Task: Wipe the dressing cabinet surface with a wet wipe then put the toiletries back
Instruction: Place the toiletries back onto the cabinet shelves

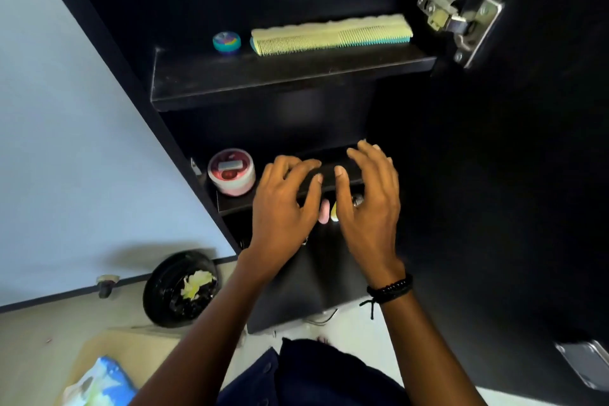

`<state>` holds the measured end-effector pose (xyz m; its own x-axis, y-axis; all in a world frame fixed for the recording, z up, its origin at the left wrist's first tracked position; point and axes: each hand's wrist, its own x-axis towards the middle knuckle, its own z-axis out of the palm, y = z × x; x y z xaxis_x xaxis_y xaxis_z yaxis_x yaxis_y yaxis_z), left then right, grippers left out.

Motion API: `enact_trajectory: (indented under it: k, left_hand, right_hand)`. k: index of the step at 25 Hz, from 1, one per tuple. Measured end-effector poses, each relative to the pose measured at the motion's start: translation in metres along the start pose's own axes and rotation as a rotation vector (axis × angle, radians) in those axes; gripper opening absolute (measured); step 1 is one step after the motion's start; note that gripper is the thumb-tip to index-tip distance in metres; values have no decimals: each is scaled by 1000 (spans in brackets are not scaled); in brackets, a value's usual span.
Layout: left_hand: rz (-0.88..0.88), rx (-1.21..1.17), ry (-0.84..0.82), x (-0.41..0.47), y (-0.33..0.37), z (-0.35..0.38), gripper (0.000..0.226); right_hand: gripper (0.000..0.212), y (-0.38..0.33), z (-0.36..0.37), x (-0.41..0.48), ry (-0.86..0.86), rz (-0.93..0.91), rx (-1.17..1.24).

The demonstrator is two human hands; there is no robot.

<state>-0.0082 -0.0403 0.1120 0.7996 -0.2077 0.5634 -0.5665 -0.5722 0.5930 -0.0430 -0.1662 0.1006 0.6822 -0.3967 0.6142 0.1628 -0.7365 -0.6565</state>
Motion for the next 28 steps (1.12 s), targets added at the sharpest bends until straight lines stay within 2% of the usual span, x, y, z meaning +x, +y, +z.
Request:
enact_trajectory:
  k: [6,10,13,15,18,24,28]
  left_hand:
    - [-303,15,-403,-79,-46,54,35]
    - [-546,5,-680,-114,-66,72,49]
    - [-791,-116,-774,-128,-71,88,53]
    - [-855,-146,-782,-130,-74,93,56]
    - [-893,-152,-764,-129,-82,99,56]
    - [-966,-174,-736,-130,-98,109,51]
    - [-983,-117,-754,-122,-99,113,41]
  right_hand:
    - [18,73,27,-78,-238,300,-15]
    - [35,129,30,-115,-458,610,-168]
    - [44,159,26,-133,-575,808,-292]
    - [44,173,25,-143,-621,867,-301]
    - [40,193,31,-148,-707,851,-373]
    - [30,215,53,-139,-902,627,-666]
    - [24,225,62,-130,-917,614,-583]
